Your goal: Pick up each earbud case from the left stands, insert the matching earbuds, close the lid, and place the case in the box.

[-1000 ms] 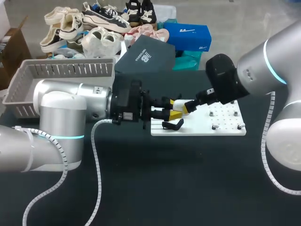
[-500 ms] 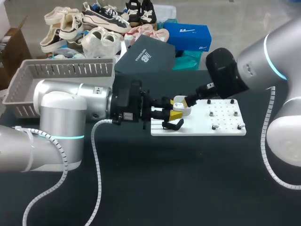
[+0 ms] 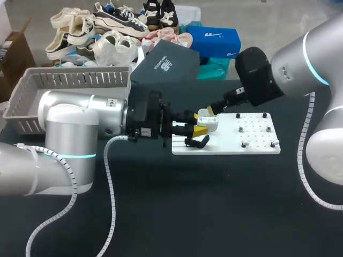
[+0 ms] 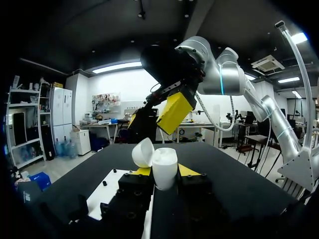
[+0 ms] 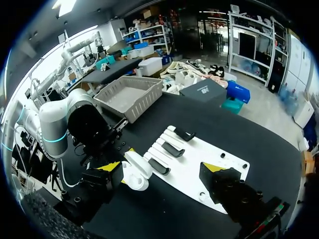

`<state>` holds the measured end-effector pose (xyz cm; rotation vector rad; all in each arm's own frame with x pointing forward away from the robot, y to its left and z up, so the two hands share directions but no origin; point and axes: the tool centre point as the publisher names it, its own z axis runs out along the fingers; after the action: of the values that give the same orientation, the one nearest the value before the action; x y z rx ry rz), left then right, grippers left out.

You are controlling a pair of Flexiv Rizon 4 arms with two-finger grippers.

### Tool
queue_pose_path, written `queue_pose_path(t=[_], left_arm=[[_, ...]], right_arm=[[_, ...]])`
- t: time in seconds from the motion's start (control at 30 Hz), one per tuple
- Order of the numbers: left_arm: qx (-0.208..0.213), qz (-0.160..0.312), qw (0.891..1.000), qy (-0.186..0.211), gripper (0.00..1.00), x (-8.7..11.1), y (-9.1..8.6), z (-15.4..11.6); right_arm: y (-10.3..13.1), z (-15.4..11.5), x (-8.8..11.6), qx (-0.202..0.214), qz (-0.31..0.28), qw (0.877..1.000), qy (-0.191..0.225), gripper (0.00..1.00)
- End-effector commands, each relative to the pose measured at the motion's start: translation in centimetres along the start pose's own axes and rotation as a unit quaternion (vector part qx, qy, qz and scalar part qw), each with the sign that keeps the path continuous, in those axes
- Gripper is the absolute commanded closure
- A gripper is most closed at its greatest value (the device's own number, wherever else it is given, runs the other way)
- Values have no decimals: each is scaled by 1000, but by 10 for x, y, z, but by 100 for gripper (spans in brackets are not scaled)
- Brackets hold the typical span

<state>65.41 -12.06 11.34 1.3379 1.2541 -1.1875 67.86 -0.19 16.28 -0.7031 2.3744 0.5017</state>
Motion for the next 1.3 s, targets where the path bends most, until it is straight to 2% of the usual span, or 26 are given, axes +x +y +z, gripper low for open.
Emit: queue_pose_path(t=[0.03, 0.23, 0.37, 0.67, 0.83, 0.93, 1.0, 1.03, 1.2, 1.3], left_arm=[[-2, 0, 1000, 0, 100, 0, -1, 0], [-2, 0, 1000, 0, 100, 0, -1, 0], [-2, 0, 1000, 0, 100, 0, -1, 0], [-2, 0, 1000, 0, 100, 0, -1, 0], [-2, 0, 1000, 0, 100, 0, -1, 0], [-2, 0, 1000, 0, 100, 0, -1, 0], [-2, 0, 1000, 0, 100, 0, -1, 0], [-2, 0, 1000, 0, 100, 0, -1, 0], [-2, 0, 1000, 0, 100, 0, -1, 0], [-2, 0, 1000, 0, 100, 0, -1, 0]], right_arm=[[-4, -14, 12, 40, 2, 999, -13, 0], [-36, -23, 33, 123, 12, 992, -10, 0], [-64, -25, 54, 185, 29, 982, 15, 0], [-99, -20, 92, 253, 49, 964, 67, 0], [-114, -12, 110, 284, 45, 952, 102, 0], [-121, -8, 118, 285, 51, 950, 116, 6], [-125, -4, 123, 288, 51, 948, 127, 21], [-126, -3, 125, 287, 52, 948, 130, 24], [-131, 2, 130, 290, 51, 944, 149, 13], [-135, 6, 133, 290, 52, 942, 161, 11]])
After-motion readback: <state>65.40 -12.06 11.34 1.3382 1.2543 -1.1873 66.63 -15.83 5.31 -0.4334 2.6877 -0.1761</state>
